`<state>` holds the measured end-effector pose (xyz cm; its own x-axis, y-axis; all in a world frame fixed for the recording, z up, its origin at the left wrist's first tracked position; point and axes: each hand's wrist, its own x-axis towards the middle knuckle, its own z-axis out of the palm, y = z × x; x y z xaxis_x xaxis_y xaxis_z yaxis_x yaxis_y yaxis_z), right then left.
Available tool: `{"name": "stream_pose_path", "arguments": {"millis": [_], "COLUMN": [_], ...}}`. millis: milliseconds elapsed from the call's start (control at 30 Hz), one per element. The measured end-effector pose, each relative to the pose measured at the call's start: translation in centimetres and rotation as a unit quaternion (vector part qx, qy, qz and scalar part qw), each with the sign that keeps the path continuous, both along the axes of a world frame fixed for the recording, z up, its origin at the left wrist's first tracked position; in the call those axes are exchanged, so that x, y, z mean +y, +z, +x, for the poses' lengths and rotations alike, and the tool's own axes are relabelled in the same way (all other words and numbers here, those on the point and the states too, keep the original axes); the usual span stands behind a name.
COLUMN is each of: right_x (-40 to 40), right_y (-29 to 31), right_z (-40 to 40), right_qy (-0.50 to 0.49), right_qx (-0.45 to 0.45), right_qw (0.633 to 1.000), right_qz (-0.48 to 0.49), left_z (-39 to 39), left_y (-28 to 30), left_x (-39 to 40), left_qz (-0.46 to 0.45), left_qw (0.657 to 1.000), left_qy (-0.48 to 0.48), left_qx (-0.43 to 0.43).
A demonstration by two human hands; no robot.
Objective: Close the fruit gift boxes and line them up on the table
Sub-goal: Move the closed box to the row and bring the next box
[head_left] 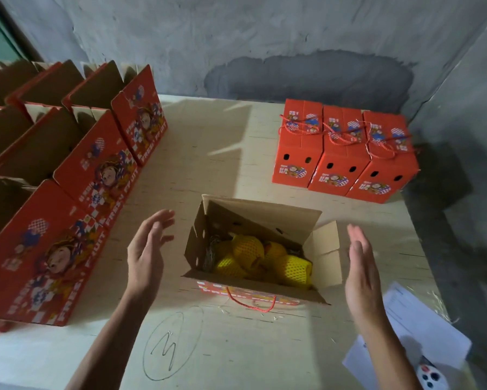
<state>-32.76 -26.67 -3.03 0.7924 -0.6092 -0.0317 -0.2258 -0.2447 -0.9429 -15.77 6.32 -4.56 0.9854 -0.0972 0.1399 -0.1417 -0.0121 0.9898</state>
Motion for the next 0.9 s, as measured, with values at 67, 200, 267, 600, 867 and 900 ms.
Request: {"name": "stream_pose_path", "arguments": {"millis": [67, 200, 267, 600, 867, 900], "right_x": [0.1, 0.7, 1.2, 1.9, 1.2, 1.2], "right_y": [-0.5, -2.1, -2.6, -4.8, -5.6, -5.6], "right_z": [0.5, 0.7, 0.8, 1.1, 2.2, 2.2], "right_qy": [0.002, 0.07, 0.078, 0.177, 0.242, 0.246], "right_qx": [-0.011, -0.025, -0.053, 0.002, 0.082, 0.085], "right_qw": [0.996, 0.981, 0.972, 0.984, 0.942, 0.938], "right_qz": [0.094, 0.181, 0.218, 0.007, -0.216, -0.23], "left_z": [0.9, 1.3, 1.0, 1.1, -0.9, -1.2], "left_y": [-0.2, 0.1, 0.1, -3.3, -4.7, -4.8], "left_x": [-0.6, -2.3, -2.9, -2.1, -3.2, -3.2], "left_qz": [-0.03, 0.029, 0.026, 0.175, 0.279, 0.283], "left_qw": [0.996, 0.986, 0.984, 0.946, 0.933, 0.933], "left_qy": [-0.044, -0.112, -0.13, -0.273, -0.202, -0.196], "left_qx": [0.078, 0.118, 0.119, 0.005, -0.105, -0.104]}}
